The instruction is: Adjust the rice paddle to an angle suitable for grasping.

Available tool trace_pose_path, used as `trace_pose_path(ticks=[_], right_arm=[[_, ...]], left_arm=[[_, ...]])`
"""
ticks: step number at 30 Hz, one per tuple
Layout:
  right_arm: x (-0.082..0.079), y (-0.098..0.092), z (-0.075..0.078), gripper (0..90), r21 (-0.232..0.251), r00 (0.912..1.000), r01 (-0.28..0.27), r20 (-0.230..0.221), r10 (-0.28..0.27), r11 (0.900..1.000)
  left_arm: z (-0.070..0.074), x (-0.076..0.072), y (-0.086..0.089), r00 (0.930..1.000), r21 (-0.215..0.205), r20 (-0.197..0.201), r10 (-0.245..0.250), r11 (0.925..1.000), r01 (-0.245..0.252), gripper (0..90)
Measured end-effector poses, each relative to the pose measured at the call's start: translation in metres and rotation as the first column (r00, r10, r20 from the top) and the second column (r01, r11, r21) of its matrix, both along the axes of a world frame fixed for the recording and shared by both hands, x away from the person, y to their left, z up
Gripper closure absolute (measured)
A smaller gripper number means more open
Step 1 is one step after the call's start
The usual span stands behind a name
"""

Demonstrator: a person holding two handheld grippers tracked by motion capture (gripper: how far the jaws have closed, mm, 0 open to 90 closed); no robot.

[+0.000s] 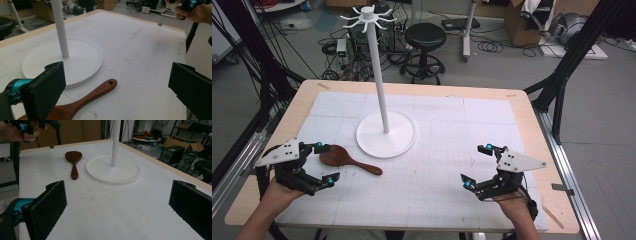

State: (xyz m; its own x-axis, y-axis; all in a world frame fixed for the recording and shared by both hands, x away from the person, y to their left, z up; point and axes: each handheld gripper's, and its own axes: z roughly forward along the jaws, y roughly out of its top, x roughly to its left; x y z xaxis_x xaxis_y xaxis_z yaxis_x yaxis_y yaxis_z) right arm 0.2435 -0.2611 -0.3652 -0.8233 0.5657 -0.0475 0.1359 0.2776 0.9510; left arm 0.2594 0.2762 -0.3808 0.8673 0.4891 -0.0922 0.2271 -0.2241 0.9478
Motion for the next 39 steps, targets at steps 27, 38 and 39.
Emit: trace_pose_path(ticks=[27,38,39], right_arm=[[0.001,-0.008,-0.002,0.3,0.024,0.9998,-0.005,-0.018,0.006,1.0],[0.001,-0.008,-0.004,0.3,0.017,0.9996,-0.016,-0.024,0.017,1.0],[0.001,-0.008,-0.004,0.3,0.017,0.9993,-0.018,-0.031,0.018,1.0]], left_arm=[[0.007,0.006,-0.005,0.9997,0.053,0.024,-0.003,0.9986,0.002,1.8],[0.002,0.014,-0.008,0.9991,0.166,-0.018,-0.037,0.9852,0.04,1.8],[0.002,0.014,-0.009,0.9992,0.178,-0.02,-0.036,0.9833,0.038,1.7]])
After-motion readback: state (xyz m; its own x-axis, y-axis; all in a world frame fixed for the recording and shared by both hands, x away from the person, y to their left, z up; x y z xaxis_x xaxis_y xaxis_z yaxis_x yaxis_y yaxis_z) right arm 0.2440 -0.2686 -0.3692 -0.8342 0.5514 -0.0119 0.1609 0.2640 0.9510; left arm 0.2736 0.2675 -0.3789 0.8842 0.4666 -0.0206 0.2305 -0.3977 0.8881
